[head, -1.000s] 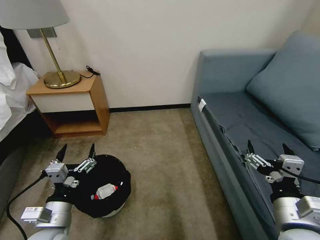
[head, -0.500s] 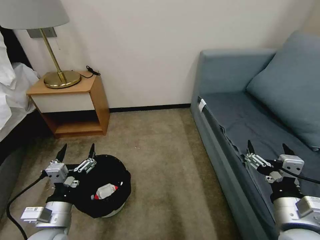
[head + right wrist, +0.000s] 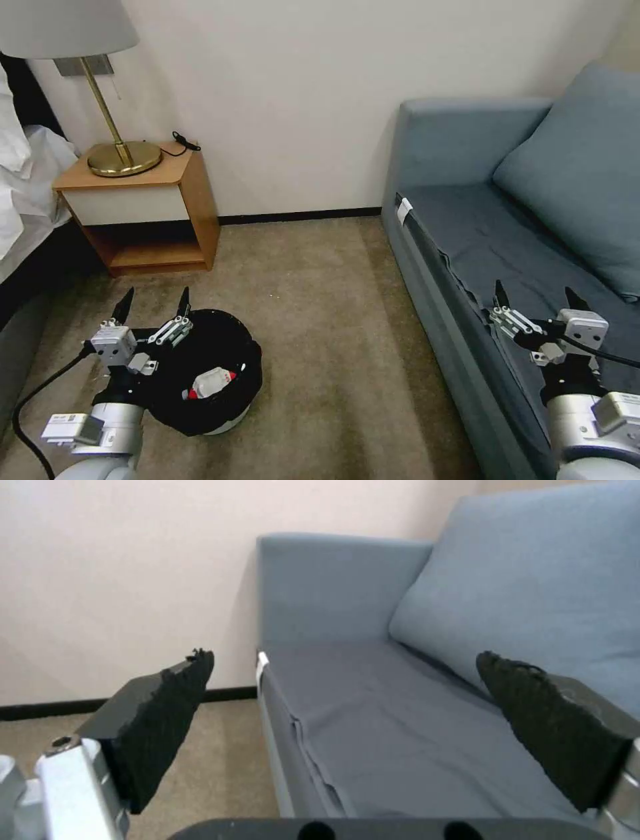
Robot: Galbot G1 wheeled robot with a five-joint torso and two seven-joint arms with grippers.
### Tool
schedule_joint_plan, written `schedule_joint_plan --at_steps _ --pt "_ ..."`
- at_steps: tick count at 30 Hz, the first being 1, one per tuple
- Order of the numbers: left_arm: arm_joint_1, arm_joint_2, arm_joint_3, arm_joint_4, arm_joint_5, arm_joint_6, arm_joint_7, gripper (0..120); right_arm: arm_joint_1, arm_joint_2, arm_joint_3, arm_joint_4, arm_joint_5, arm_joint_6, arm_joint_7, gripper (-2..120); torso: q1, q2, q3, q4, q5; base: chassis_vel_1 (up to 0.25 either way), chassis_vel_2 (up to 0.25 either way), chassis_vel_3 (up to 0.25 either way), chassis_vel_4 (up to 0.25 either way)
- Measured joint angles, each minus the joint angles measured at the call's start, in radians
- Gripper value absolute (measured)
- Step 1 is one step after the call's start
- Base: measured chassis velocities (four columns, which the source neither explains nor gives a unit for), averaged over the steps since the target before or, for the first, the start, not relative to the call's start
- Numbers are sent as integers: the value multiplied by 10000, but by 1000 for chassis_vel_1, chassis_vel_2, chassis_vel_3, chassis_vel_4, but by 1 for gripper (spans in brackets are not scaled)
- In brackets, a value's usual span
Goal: Pick up the trash bin, then pick up the garbage on the floor and place it into the trash bin.
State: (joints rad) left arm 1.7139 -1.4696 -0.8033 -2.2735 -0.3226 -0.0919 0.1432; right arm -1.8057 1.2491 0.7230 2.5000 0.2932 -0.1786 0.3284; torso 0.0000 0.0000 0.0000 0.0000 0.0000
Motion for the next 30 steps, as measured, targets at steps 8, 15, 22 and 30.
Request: schedule_joint_plan --at_steps 8,15,22,30 --pt "0 0 0 0 0 0 0 100 0 0 0 0 0 0 0 100 0 0 0 0 0 0 0 0 0" --pt "0 0 0 -1 0 0 0 100 0 0 0 0 0 0 0 100 0 0 0 0 0 0 0 0 0" --pt "0 0 0 -1 0 0 0 100 0 0 0 0 0 -1 0 100 0 0 0 0 0 0 0 0 0" --pt "0 0 0 -1 0 0 0 100 0 0 0 0 0 -1 0 100 0 0 0 0 0 0 0 0 0"
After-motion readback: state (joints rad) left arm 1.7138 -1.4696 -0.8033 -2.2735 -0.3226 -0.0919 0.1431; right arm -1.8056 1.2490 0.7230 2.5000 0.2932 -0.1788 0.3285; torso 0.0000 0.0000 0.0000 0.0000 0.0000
